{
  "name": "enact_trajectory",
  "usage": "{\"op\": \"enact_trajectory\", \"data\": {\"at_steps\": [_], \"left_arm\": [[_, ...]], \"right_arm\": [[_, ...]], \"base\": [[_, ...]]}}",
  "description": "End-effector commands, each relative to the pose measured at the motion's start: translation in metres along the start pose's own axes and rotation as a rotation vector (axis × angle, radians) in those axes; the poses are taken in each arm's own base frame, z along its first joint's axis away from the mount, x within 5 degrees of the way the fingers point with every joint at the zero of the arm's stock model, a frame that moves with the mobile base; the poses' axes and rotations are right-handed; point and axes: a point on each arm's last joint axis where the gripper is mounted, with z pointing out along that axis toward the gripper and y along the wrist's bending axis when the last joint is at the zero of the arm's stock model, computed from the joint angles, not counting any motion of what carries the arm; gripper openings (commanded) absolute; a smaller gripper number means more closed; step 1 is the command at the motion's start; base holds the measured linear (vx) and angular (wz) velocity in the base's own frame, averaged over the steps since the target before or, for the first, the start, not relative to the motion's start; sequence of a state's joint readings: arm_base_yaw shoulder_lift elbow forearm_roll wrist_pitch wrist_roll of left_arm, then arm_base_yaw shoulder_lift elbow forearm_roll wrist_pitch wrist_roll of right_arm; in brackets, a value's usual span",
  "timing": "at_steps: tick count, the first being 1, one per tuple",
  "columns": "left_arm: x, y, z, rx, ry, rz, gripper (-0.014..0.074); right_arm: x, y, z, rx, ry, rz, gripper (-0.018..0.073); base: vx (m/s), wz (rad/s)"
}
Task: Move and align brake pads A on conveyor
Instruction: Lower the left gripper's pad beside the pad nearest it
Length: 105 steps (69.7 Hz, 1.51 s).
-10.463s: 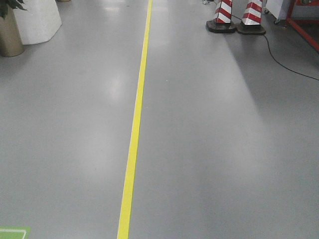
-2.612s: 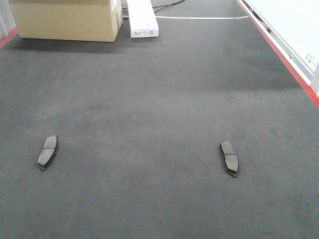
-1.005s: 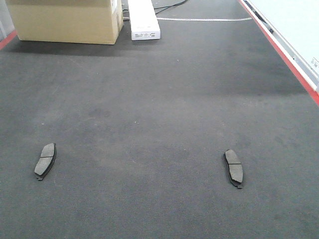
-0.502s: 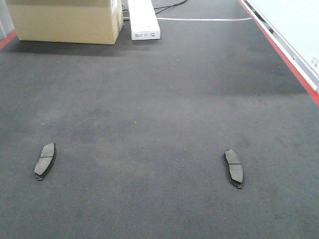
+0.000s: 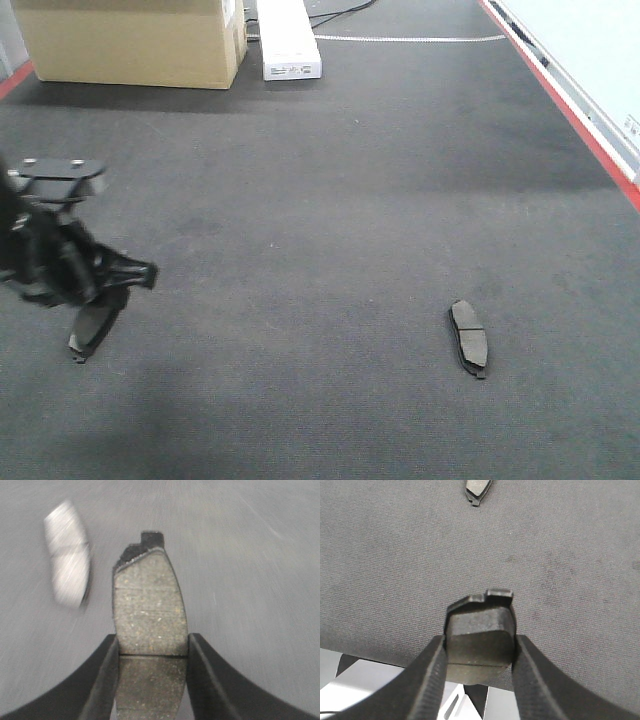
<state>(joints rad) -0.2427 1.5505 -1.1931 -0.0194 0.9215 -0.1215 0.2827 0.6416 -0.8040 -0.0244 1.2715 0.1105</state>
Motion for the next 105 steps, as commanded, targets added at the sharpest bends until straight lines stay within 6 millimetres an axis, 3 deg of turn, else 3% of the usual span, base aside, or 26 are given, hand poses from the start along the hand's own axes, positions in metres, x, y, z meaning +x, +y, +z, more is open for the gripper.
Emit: {"op": "enact_trajectory", "data": {"at_steps": [1, 19, 37, 63, 87, 97, 105], "left_arm": [[-0.025, -0.004, -0.002, 0.017, -0.075, -0.005, -0.0006], [-0.051, -0.005, 0.038, 0.005, 0.005, -0.040, -0.0006], [-0.054, 0.006, 0.064, -0.035, 0.050, -0.116, -0.0006], [-0.054, 0.013, 0.087, -0.079, 0.078, -0.123, -0.0006], [-0.053, 0.011, 0.096, -0.054, 0.090, -0.146, 0.0001], [-0.054, 0.010, 0.097, -0.045, 0.087, -0.149, 0.0045], [-0.054, 0.010, 0.097, -0.043, 0.087, -0.125, 0.0134]], "right_arm": [[-0.004, -0.001, -0.006, 0.008, -0.019, -0.009, -0.0008], [-0.004, -0.001, -0.006, 0.008, -0.019, -0.009, -0.0008], [-0.004, -0.001, -0.006, 0.008, -0.019, -0.009, -0.0008], [-0.004, -0.001, -0.006, 0.008, -0.019, -0.009, -0.0008], [-0.004, -0.001, -0.006, 0.008, -0.019, -0.009, -0.0008], [-0.004, -0.001, -0.006, 0.008, -0.019, -0.009, -0.0008], [-0.004, -0.001, -0.006, 0.008, -0.019, -0.009, -0.0008]], "base": [[0.00, 0.00], [0.00, 0.00], [0.00, 0.00], [0.00, 0.00], [0.00, 0.00], [0.00, 0.00], [0.00, 0.00]]}}
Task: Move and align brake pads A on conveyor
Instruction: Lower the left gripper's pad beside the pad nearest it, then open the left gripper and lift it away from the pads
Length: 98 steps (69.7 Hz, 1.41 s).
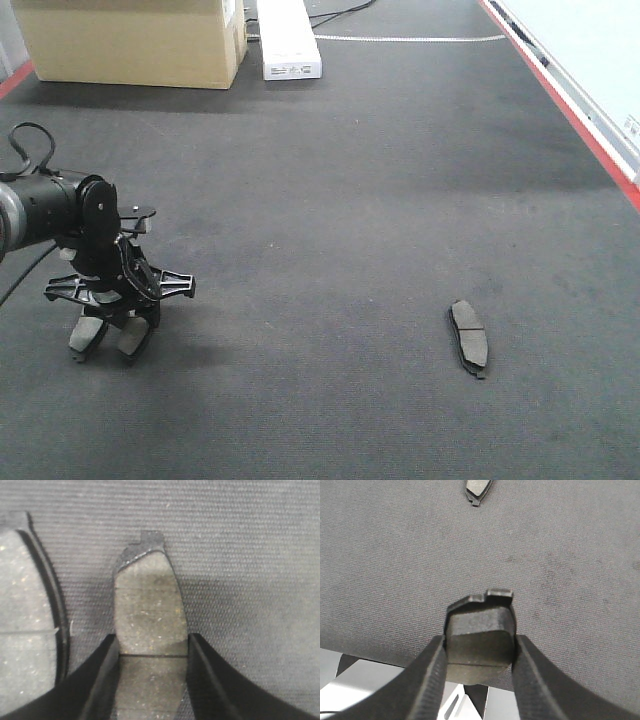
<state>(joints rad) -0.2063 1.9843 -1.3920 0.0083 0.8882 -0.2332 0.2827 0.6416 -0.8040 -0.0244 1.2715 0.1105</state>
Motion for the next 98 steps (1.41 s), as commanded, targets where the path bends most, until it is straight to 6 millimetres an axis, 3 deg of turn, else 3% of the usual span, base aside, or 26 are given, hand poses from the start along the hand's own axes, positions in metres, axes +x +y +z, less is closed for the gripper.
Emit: {"op": "enact_trajectory", "data": {"at_steps": [1, 27, 32, 44, 64, 73, 89, 98], "left_arm": [[-0.009, -0.002, -0.029, 0.030, -0.103, 0.006, 0.0141], [-0.006, -0.002, -0.030, 0.025, -0.083, 0.012, 0.0591], [-0.006, -0.002, -0.032, 0.024, -0.078, 0.013, 0.0636], [-0.005, -0.002, -0.049, 0.033, -0.130, 0.055, 0.0636], [0.003, 0.003, -0.118, 0.039, -0.318, 0.121, 0.0512], [0.013, 0.005, -0.149, 0.051, -0.389, 0.120, 0.0367], [0.045, 0.016, -0.193, 0.022, -0.487, 0.165, -0.0009], [0.076, 0.027, -0.213, -0.021, -0.559, 0.187, -0.0008]], "right_arm": [[-0.004, -0.001, -0.006, 0.008, -0.019, -0.009, -0.0008], [-0.004, -0.001, -0.006, 0.008, -0.019, -0.009, -0.0008], [-0.004, -0.001, -0.006, 0.008, -0.019, -0.009, -0.0008], [-0.004, -0.001, -0.006, 0.008, -0.019, -0.009, -0.0008], [-0.004, -0.001, -0.006, 0.008, -0.019, -0.009, -0.0008], [-0.004, -0.001, -0.006, 0.008, -0.019, -0.009, -0.0008], [-0.004, -0.001, -0.006, 0.008, -0.019, -0.009, -0.0008], [-0.004, -0.001, -0.006, 0.008, -0.019, -0.009, -0.0008]], "base": [[0.00, 0.00], [0.00, 0.00], [0.00, 0.00], [0.00, 0.00], [0.00, 0.00], [0.00, 0.00], [0.00, 0.00], [0.00, 0.00]]}}
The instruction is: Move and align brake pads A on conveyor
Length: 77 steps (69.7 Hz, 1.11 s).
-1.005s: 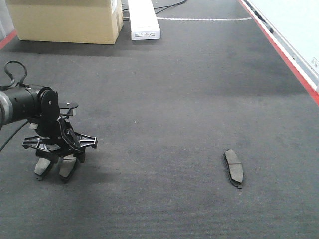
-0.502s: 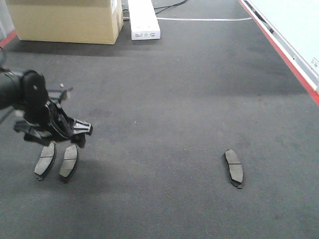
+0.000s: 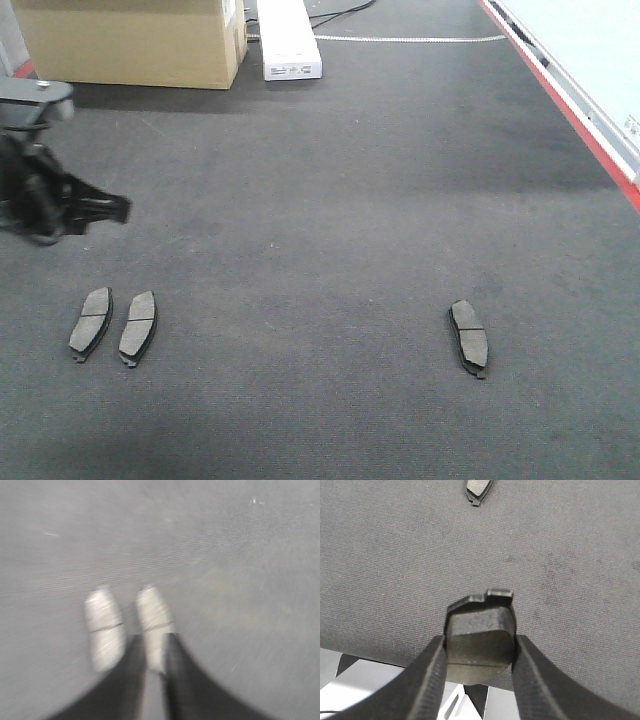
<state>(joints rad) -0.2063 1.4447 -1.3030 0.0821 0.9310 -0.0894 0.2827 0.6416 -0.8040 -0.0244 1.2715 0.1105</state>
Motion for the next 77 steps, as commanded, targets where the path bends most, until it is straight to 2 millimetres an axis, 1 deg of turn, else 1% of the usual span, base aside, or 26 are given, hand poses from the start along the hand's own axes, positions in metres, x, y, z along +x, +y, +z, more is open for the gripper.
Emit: {"op": "enact_trajectory", "data": {"at_steps": [1, 3, 7, 15, 18, 19, 27, 28, 32, 35, 38, 43, 50, 57, 66, 77], "left_arm": [[0.008, 0.006, -0.038, -0.028, -0.142, 0.023, -0.0008], [0.013, 0.007, -0.047, -0.035, -0.172, 0.028, -0.0008], [0.023, 0.009, -0.058, -0.046, -0.211, 0.038, -0.0008], [0.050, 0.013, -0.084, -0.056, -0.322, 0.049, -0.0007], [0.062, 0.014, -0.090, -0.060, -0.353, 0.053, -0.0007], [0.066, 0.014, -0.095, -0.060, -0.377, 0.053, -0.0007], [0.094, 0.017, -0.111, -0.062, -0.443, 0.053, -0.0007], [0.098, 0.017, -0.108, -0.062, -0.432, 0.054, -0.0007], [0.115, 0.018, -0.115, -0.063, -0.458, 0.050, -0.0007], [0.124, 0.018, -0.117, -0.063, -0.467, 0.050, -0.0007], [0.135, 0.019, -0.122, -0.064, -0.494, 0.048, -0.0007], [0.147, 0.020, -0.128, -0.065, -0.526, 0.045, -0.0007], [0.159, 0.022, -0.137, -0.072, -0.575, 0.044, -0.0007], [0.165, 0.023, -0.146, -0.081, -0.617, 0.046, -0.0006], [0.168, 0.023, -0.152, -0.079, -0.655, 0.043, -0.0006], [0.168, 0.023, -0.151, -0.077, -0.649, 0.040, -0.0006]], "right_arm": [[-0.004, -0.001, -0.006, 0.008, -0.019, -0.009, -0.0008], [-0.004, -0.001, -0.006, 0.008, -0.019, -0.009, -0.0008], [-0.004, -0.001, -0.006, 0.008, -0.019, -0.009, -0.0008], [-0.004, -0.001, -0.006, 0.008, -0.019, -0.009, -0.0008], [-0.004, -0.001, -0.006, 0.008, -0.019, -0.009, -0.0008], [-0.004, -0.001, -0.006, 0.008, -0.019, -0.009, -0.0008], [-0.004, -0.001, -0.006, 0.008, -0.019, -0.009, -0.0008], [-0.004, -0.001, -0.006, 0.008, -0.019, -0.009, -0.0008], [-0.004, -0.001, -0.006, 0.008, -0.019, -0.009, -0.0008], [-0.004, -0.001, -0.006, 0.008, -0.019, -0.009, -0.0008], [-0.004, -0.001, -0.006, 0.008, -0.019, -0.009, -0.0008], [-0.004, -0.001, -0.006, 0.008, -0.019, -0.009, -0.0008], [-0.004, -0.001, -0.006, 0.008, -0.019, -0.009, -0.0008], [-0.004, -0.001, -0.006, 0.008, -0.019, -0.009, -0.0008], [-0.004, -0.001, -0.006, 0.008, -0.019, -0.009, -0.0008], [-0.004, -0.001, -0.006, 0.008, -0.019, -0.009, -0.0008]], "base": [[0.00, 0.00], [0.00, 0.00], [0.00, 0.00], [0.00, 0.00], [0.00, 0.00], [0.00, 0.00], [0.00, 0.00], [0.00, 0.00], [0.00, 0.00], [0.00, 0.00], [0.00, 0.00], [0.00, 0.00], [0.00, 0.00], [0.00, 0.00], [0.00, 0.00], [0.00, 0.00]]}}
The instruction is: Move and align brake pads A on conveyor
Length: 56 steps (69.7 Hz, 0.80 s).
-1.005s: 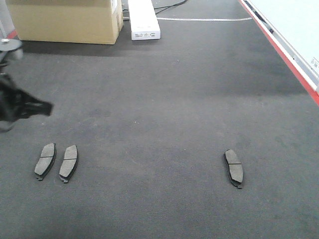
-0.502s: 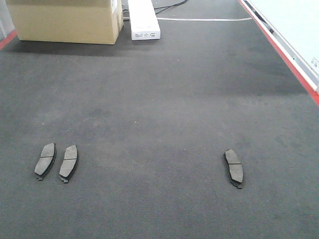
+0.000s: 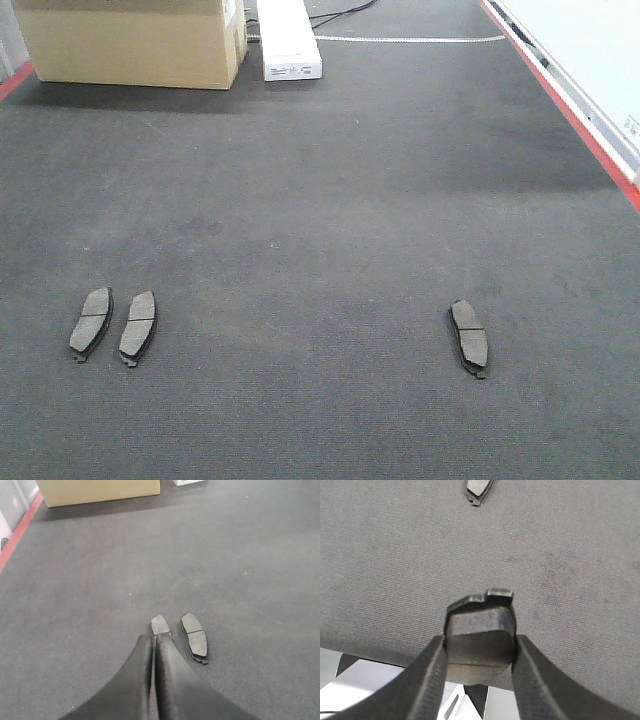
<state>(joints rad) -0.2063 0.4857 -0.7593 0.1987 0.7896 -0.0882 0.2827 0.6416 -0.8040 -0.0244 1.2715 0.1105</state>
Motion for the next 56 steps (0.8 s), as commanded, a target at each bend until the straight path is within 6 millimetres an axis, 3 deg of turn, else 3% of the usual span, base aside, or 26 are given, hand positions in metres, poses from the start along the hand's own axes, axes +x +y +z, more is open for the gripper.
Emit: {"op": "enact_trajectory", "data": {"at_steps": [1, 56], "left_arm": [[-0.0121, 0.0007, -0.0031, -0.001, -0.088, 0.005, -0.0006], [-0.0120, 0.0006, -0.0031, 0.000, -0.087, 0.004, -0.0006]], "right_arm": [[-0.0037, -0.0007, -0.0064, 0.008, -0.019, -0.009, -0.0008], [-0.0038, -0.0007, -0.0064, 0.008, -0.020, -0.009, -0.0008]], "base": [[0.00, 0.00], [0.00, 0.00]]}}
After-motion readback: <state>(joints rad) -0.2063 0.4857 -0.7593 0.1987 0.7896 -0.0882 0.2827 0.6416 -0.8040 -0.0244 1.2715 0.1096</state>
